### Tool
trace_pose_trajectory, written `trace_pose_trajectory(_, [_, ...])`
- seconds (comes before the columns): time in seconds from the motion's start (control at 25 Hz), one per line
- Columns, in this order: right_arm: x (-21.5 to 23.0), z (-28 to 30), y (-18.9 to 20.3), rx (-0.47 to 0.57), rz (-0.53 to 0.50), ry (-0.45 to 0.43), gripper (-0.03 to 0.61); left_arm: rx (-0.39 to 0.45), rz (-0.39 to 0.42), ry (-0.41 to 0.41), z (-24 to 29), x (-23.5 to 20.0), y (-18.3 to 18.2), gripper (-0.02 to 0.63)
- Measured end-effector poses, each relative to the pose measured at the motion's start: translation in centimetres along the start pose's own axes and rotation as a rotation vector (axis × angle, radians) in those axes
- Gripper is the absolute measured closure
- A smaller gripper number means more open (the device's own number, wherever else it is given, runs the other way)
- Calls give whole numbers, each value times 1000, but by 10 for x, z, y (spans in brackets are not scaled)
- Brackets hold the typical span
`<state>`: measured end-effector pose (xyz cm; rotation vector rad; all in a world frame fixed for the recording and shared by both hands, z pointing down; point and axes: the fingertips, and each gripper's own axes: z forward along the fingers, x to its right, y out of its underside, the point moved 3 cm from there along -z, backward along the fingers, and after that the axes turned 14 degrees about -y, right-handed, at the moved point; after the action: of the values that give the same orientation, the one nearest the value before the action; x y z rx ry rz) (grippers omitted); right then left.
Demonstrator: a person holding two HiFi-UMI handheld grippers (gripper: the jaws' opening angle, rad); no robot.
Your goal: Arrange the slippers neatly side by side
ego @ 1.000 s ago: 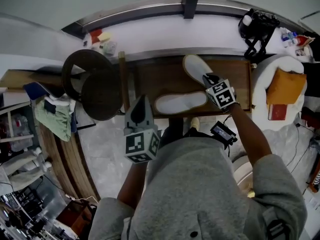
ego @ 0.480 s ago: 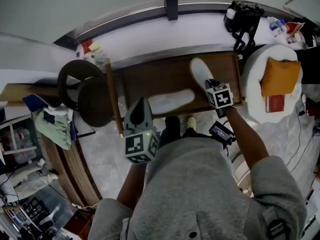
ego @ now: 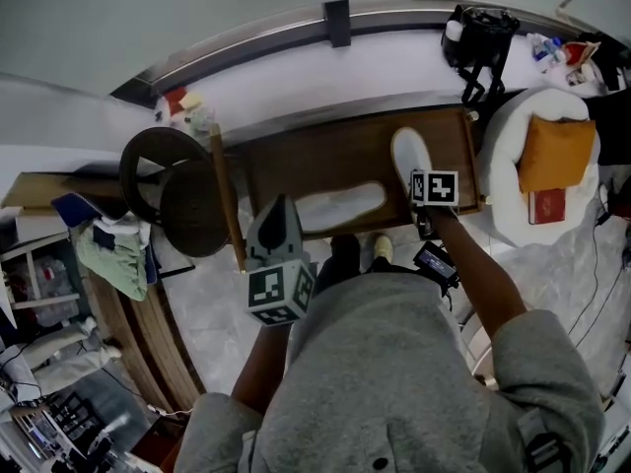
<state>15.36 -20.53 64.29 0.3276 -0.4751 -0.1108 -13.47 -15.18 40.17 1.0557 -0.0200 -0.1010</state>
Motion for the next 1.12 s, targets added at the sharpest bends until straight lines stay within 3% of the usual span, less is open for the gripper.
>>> trace_pose_trajectory(0.36, [-10,29,-22,-24,-66,20,543,-7,-3,-46,1,-24,1,598])
trace_pose_trajectory(0.56, [-18,33,-23,-15,6,8,541,-21,-5,-60,2,-37,2,598])
trace_pose_trajectory(0.68, [-17,33,-16,-8,104,4,542,-20,-6,-54,3,-37,2,598])
trace_pose_trajectory(0.96, [-3,24,-13,99,268,12,543,-10,2,-40,0,-31,2,598])
trace_pose_trajectory(1.12, [-3,26,-18,115,258,2,541,-12,3,-47,-3,-34,5,598])
